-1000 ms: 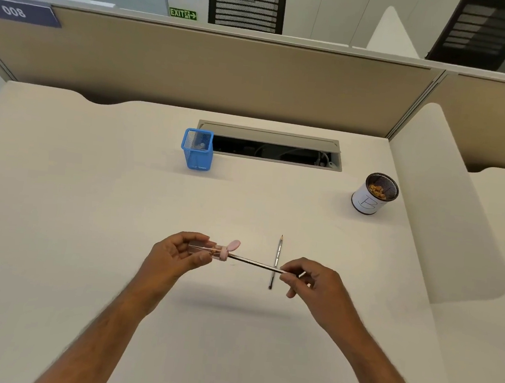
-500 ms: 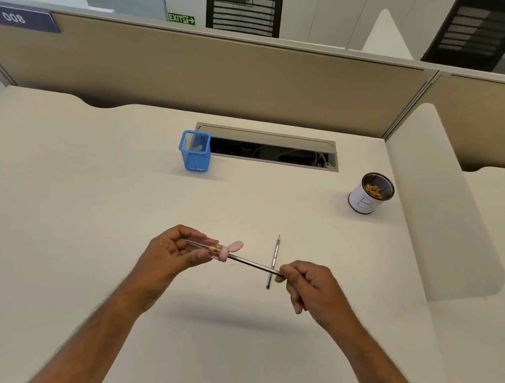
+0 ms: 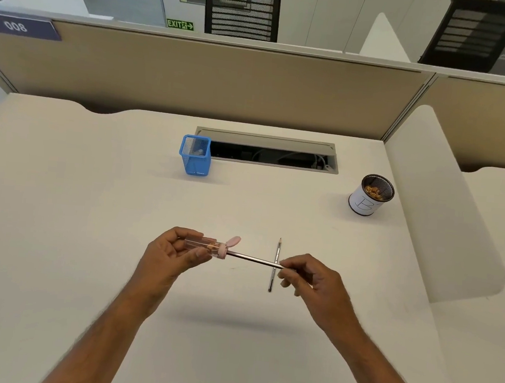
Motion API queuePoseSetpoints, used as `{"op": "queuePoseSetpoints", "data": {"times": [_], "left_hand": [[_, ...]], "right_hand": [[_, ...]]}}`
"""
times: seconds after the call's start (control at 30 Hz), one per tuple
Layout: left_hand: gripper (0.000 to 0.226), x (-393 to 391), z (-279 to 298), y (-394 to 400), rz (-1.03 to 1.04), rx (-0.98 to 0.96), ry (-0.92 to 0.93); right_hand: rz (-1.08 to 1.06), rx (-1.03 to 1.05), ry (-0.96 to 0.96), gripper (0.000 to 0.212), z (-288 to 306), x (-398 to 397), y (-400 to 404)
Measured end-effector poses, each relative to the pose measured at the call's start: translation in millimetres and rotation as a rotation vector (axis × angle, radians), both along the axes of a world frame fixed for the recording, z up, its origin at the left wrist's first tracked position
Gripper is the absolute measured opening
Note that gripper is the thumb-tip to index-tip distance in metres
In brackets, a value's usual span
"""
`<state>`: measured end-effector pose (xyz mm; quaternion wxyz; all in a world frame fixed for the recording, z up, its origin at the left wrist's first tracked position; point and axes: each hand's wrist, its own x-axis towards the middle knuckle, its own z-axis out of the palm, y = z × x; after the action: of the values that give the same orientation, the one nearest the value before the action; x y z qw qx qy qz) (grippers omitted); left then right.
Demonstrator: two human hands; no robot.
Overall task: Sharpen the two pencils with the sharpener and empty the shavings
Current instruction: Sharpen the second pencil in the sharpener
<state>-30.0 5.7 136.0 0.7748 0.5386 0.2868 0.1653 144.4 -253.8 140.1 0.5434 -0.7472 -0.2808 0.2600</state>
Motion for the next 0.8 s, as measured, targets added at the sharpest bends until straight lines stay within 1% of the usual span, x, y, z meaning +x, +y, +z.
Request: {"op": "queuePoseSetpoints", "data": {"times": [0.17, 0.2, 0.3, 0.33, 0.4, 0.5, 0.6, 0.7, 0.73, 0.8], "left_hand": [[0.060, -1.1, 2.2, 1.0, -0.022, 0.007, 0.009], [0.057, -0.9, 3.3, 0.7, -0.039, 0.019, 0.018], [0.036, 1.8, 4.5, -2.2, -0.084, 0.089, 0.060], [0.034, 2.9, 4.0, -3.2, -0.080, 0.096, 0.062], [0.037, 5.5, 5.7, -5.3, -0.064, 0.076, 0.062], [0.053, 4.8, 4.0, -8.0, -0.059, 0.051, 0.042], [0.058, 3.0, 0.0, -7.8, -0.045, 0.035, 0.033], [0.058, 1.9, -1.0, -6.4, -0.031, 0.033, 0.036], [0.057, 1.5, -1.1, -5.8, -0.030, 0.032, 0.036], [0.056, 1.2, -1.1, -4.8, -0.031, 0.029, 0.032]], "right_hand": [[0.011, -0.014, 0.002, 0.021, 2.6, 0.9, 1.6], [0.022, -0.030, 0.028, 0.022, 2.8, 2.6, 0.9], [0.066, -0.094, 0.119, 0.029, 2.6, 9.2, -2.6], [0.083, -0.100, 0.133, 0.030, 2.9, 10.2, -3.1], [0.091, -0.088, 0.145, 0.030, 2.0, 11.7, -3.9], [0.054, -0.044, 0.183, 0.029, 2.9, 12.1, -4.5], [0.039, 0.016, 0.227, 0.019, 4.1, 9.7, -3.7], [-0.010, 0.032, 0.159, 0.031, 2.2, 6.2, -4.5], [-0.025, 0.017, 0.106, 0.032, 1.4, 5.5, -4.7], [-0.049, -0.006, 0.020, 0.028, -1.3, 4.6, -4.5]]}}
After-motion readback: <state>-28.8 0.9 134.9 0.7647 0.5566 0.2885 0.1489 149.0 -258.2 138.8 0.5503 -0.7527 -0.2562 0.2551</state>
